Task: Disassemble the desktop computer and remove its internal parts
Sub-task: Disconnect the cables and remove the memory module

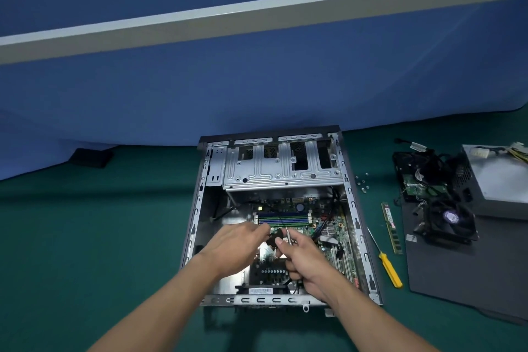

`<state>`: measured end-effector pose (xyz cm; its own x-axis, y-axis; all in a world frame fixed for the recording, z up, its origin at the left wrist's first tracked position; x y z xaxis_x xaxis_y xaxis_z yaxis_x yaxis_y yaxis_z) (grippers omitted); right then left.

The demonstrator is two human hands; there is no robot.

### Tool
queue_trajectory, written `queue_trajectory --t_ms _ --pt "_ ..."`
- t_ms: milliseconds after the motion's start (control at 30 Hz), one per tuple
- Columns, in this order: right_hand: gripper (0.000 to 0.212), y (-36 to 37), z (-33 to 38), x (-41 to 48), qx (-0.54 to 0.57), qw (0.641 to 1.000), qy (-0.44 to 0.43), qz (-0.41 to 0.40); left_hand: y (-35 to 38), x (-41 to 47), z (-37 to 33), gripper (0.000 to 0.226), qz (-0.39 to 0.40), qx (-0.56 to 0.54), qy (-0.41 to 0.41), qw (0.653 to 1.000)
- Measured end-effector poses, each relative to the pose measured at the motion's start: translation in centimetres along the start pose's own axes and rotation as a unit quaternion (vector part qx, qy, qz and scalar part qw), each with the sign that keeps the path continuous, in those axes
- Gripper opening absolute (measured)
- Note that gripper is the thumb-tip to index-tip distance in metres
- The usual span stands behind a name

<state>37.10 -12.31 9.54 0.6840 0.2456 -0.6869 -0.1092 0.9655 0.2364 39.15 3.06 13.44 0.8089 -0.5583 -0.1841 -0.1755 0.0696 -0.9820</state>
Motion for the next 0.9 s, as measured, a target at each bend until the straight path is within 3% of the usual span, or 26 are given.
queue_trajectory --t_ms 67,167,267,333,433,567,700,900 --pt "0.047 0.1 0.0 0.0 0.0 1.0 -0.004 0.007 -0.4 0.1 0.0 0.026 0.008 -0.008 -0.018 1.0" --pt "0.044 0.1 -0.1 0.1 0.0 1.0 -0.004 -0.001 -0.4 0.5 0.1 0.027 0.018 -0.098 -0.116 0.988" --pt "0.033 -0.1 -0.2 0.2 -0.036 0.998 0.007 -0.043 -0.9 1.2 0.2 0.029 -0.016 -0.234 -0.232 0.944" --pt "0.02 -0.4 -0.1 0.1 -0.054 0.996 0.01 -0.068 -1.4 1.6 0.0 0.028 -0.041 -0.283 -0.254 0.924" --pt "0.009 -1.4 1.0 -0.5 -0.055 0.99 -0.008 -0.129 -2.4 2.7 -1.4 0.017 -0.077 -0.271 -0.218 0.934" --pt "0.021 -3.1 3.7 -2.4 0.156 0.983 -0.061 -0.081 -4.3 4.9 -4.7 0.006 -0.171 -0.21 -0.136 0.953" --pt "0.013 -6.1 5.6 -4.6 0.177 0.974 -0.093 -0.103 -6.0 7.4 -7.8 0.01 -0.225 -0.17 -0.044 0.958" --pt "0.003 -12.5 5.5 -6.4 0.198 0.966 -0.104 -0.127 -6.8 10.9 -12.0 0.015 -0.218 -0.174 0.047 0.959"
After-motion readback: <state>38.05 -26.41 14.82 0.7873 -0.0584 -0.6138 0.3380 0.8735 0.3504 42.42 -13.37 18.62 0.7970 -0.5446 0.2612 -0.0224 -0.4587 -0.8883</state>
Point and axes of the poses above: each hand's wrist, its own x-axis towards the middle knuckle, its own y-axis out of the palm, z = x × y, the point moved 3 cm from there along x, towards the middle knuckle, and after that the axes turned 3 degrees about x, right-handed, at the moved point
